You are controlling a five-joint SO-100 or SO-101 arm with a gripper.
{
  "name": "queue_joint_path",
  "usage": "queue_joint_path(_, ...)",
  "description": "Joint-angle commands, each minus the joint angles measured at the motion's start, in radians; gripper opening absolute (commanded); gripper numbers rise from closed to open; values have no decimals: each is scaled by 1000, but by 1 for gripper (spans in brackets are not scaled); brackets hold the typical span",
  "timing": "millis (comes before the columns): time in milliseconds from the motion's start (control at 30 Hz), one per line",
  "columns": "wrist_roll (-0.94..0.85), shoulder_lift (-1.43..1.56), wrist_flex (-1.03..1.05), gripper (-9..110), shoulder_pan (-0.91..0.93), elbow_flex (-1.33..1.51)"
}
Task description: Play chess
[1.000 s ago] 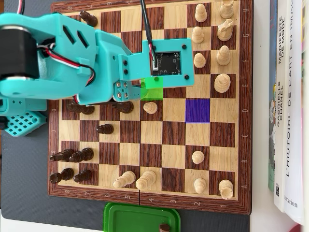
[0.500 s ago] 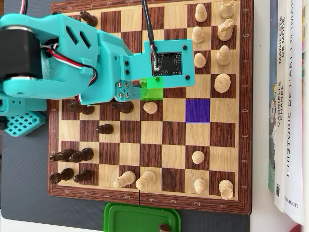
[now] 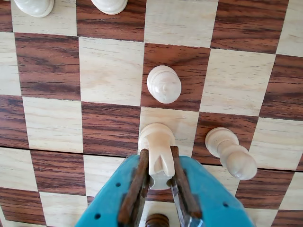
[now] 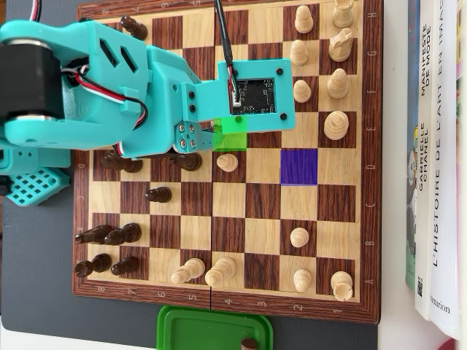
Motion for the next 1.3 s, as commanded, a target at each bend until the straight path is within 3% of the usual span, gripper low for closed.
queue_joint_path(0, -2, 11, 0, 8, 11, -46)
queue_joint_path(200, -2, 12, -8, 13, 5, -48)
queue_joint_path(1267, 2, 259, 2, 13, -2, -34)
